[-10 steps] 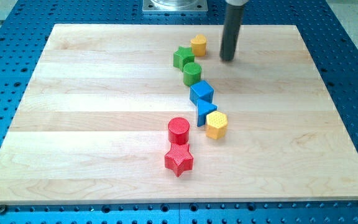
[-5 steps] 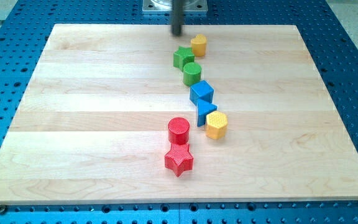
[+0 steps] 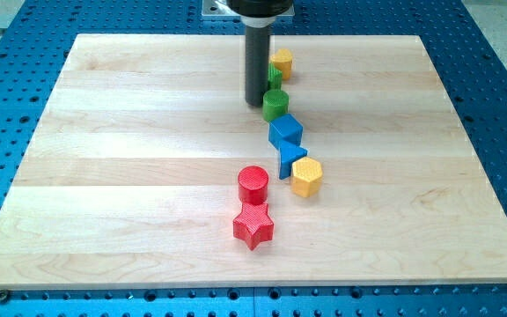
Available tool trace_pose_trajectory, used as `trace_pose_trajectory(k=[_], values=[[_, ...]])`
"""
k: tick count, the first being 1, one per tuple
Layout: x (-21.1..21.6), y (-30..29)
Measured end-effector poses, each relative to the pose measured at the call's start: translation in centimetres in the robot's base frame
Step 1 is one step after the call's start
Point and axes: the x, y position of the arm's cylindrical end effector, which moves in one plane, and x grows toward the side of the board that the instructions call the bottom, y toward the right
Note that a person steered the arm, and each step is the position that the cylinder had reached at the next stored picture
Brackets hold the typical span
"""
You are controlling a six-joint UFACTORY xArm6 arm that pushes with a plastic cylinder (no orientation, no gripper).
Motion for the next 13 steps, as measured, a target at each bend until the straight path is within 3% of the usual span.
trace_pose_trajectory(k=[1, 2, 4, 8, 10, 11, 13], values=[[-2.5, -3.6], [-5.6, -2.1], [-2.1, -0.9], [-2.1, 3.2], [0.4, -4.3], [3.4, -3.8], [3.6, 0.7]])
